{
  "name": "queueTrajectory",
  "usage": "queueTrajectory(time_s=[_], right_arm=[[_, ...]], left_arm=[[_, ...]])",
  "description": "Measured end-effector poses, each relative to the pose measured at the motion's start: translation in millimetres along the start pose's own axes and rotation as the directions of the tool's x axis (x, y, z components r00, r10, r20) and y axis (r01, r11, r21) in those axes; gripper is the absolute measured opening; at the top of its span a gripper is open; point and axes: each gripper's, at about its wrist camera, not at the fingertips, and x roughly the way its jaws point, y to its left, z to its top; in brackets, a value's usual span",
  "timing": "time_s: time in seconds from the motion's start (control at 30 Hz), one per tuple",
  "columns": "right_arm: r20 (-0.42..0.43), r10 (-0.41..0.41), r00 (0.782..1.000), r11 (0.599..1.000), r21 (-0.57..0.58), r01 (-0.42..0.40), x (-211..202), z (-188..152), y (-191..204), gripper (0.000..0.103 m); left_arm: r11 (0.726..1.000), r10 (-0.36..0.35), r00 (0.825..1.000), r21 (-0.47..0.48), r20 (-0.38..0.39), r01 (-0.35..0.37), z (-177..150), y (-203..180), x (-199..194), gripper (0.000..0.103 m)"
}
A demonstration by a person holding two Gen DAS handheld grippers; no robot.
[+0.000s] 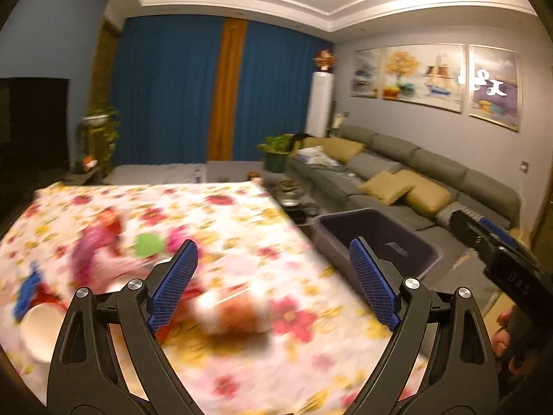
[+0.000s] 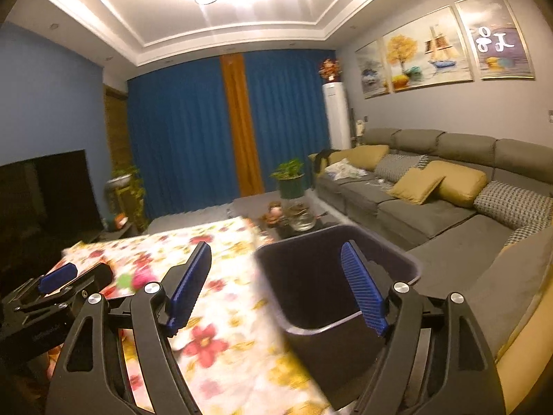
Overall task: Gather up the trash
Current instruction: 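Return both grippers to the table, then grasp the white paper cup with the left gripper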
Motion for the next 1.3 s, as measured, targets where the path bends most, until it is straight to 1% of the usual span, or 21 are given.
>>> queueTrajectory(time_s=[0.13,0.17,0.27,0.47,0.57,0.67,0.8,0.93,1.07,1.17,1.3], right_arm=[[-0.029,0.067,0.997,0.997,-0.028,-0.068,-2,-13,32,0.076],[-0.032,0.076,0.997,0.996,-0.033,-0.077,-4,-16,39,0.076],[-0.057,0.116,0.992,0.992,-0.052,-0.119,-3,-26,64,0.076],[-0.096,0.176,0.98,0.978,-0.097,-0.185,0,-43,111,0.076],[-0.114,0.2,0.973,0.97,-0.118,-0.213,6,-49,132,0.076],[-0.141,0.219,0.965,0.962,-0.132,-0.238,13,-56,150,0.076],[-0.176,0.231,0.957,0.953,-0.159,-0.259,25,-67,173,0.076],[-0.19,0.235,0.953,0.945,-0.185,-0.27,35,-70,190,0.076],[-0.193,0.234,0.953,0.944,-0.19,-0.27,42,-71,201,0.076],[-0.197,0.23,0.953,0.944,-0.192,-0.268,44,-71,203,0.076],[-0.197,0.217,0.956,0.946,-0.198,-0.255,50,-70,203,0.076]], left_arm=[[0.994,0.113,0.994,-0.012,0.014,-0.113,-20,36,-29,0.088],[0.989,0.147,0.989,-0.011,0.015,-0.147,-27,47,-38,0.088],[0.975,0.219,0.976,-0.031,0.01,-0.218,-41,76,-57,0.088],[0.952,0.295,0.955,-0.082,-0.008,-0.295,-60,125,-84,0.088],[0.94,0.323,0.946,-0.113,-0.022,-0.324,-66,147,-92,0.088],[0.934,0.33,0.943,-0.128,-0.036,-0.332,-74,162,-96,0.088],[0.934,0.33,0.943,-0.128,-0.044,-0.333,-78,168,-94,0.088],[0.94,0.302,0.951,-0.146,-0.07,-0.309,-81,179,-86,0.088],[0.948,0.282,0.954,-0.125,-0.102,-0.294,-83,181,-70,0.088],[0.951,0.257,0.954,-0.134,-0.151,-0.278,-82,184,-54,0.088],[0.949,0.267,0.946,-0.119,-0.184,-0.291,-80,184,-40,0.088]])
